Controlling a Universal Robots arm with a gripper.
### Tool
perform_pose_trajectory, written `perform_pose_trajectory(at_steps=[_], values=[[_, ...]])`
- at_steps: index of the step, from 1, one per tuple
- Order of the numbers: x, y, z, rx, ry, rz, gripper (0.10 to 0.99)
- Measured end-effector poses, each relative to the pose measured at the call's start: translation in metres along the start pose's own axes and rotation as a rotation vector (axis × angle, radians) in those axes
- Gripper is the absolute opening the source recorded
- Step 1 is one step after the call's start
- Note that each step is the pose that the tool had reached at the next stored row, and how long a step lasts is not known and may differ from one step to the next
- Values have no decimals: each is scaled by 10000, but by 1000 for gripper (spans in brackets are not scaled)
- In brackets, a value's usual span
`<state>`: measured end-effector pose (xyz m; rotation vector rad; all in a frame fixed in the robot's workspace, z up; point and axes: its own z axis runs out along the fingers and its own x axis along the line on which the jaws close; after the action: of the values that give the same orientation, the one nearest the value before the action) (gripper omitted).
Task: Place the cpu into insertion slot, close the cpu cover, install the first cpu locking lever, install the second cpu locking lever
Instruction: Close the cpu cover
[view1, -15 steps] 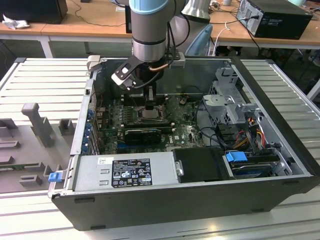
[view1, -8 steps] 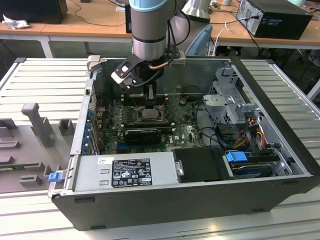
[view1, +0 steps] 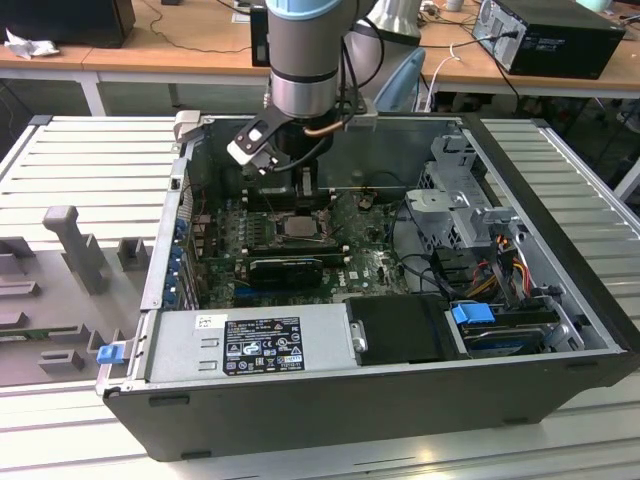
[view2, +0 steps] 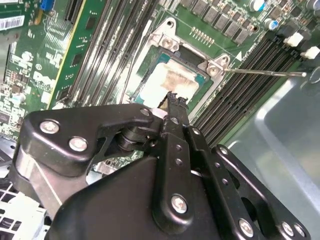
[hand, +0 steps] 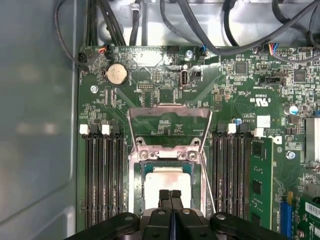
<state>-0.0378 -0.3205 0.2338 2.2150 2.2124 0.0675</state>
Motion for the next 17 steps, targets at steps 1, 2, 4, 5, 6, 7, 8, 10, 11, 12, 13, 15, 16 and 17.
perform_pose_trajectory(at_steps=[1, 2, 4, 5, 6, 7, 8, 10, 11, 12, 13, 15, 16, 17], values=[[-2, 13, 1, 1, 4, 1, 106], [-3, 27, 1, 0, 8, 1, 106], [-3, 27, -12, 1, 11, 2, 106], [-3, 30, -23, 0, 12, -1, 106], [-2, 30, -29, 0, 12, 0, 106], [-3, 30, -34, 1, 11, 1, 106], [-2, 30, -35, 0, 10, 2, 106], [-2, 30, -43, 2, -26, -1, 106], [-1, 30, -45, 0, -26, -1, 106], [-1, 30, -46, 0, -26, 0, 106], [-1, 30, -46, 1, -28, -1, 106], [-1, 31, -46, 1, -28, 1, 106], [-1, 31, -49, 1, -29, 1, 106], [0, 32, -60, -1, -40, 0, 106]])
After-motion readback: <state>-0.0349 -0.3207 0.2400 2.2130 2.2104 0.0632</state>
